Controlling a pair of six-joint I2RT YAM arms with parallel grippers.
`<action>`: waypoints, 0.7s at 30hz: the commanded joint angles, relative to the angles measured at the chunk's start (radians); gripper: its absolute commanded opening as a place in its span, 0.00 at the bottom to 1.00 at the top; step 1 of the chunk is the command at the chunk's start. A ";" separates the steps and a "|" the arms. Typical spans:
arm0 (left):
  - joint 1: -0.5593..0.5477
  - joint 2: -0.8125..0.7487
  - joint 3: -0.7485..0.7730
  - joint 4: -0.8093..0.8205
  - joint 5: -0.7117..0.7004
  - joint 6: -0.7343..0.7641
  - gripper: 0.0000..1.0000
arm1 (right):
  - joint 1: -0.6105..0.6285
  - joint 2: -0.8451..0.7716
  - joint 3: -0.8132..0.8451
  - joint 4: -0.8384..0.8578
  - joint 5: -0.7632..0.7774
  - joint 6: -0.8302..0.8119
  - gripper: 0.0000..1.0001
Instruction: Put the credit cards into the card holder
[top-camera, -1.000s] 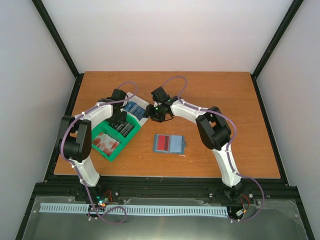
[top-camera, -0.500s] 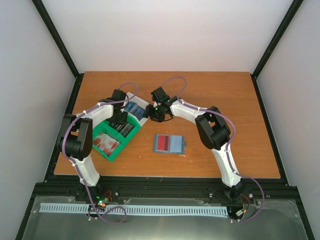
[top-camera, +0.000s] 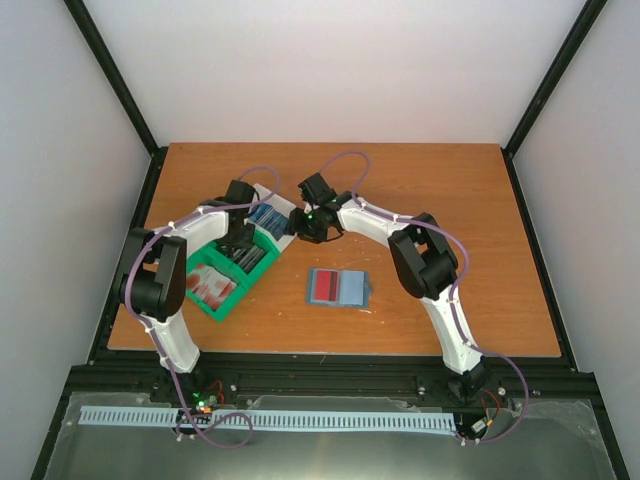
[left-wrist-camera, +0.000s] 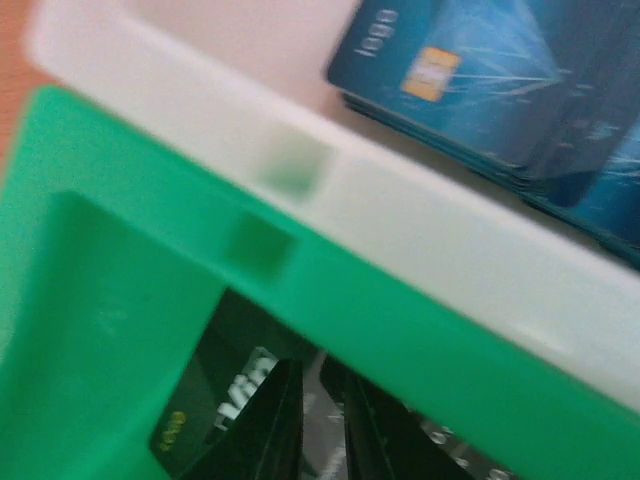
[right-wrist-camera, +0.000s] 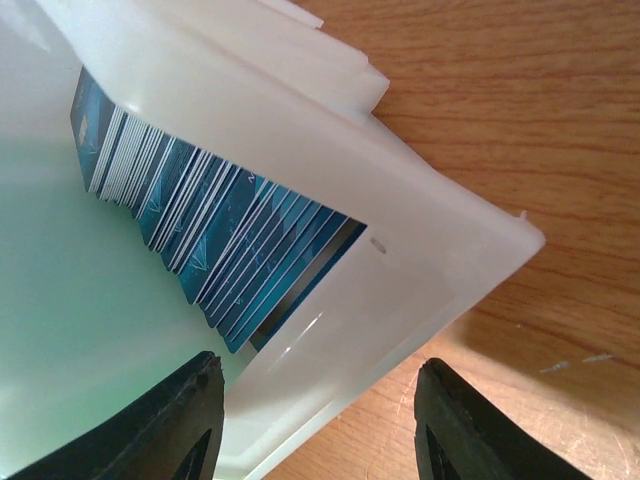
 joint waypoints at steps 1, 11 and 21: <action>0.015 -0.024 0.001 0.016 -0.126 0.003 0.15 | 0.004 0.050 -0.001 -0.119 0.062 -0.003 0.52; 0.017 -0.043 0.004 0.009 -0.018 0.030 0.19 | 0.004 0.051 0.000 -0.124 0.066 -0.004 0.51; 0.016 -0.063 -0.062 0.064 0.070 0.090 0.31 | 0.000 0.061 0.000 -0.122 0.051 -0.033 0.51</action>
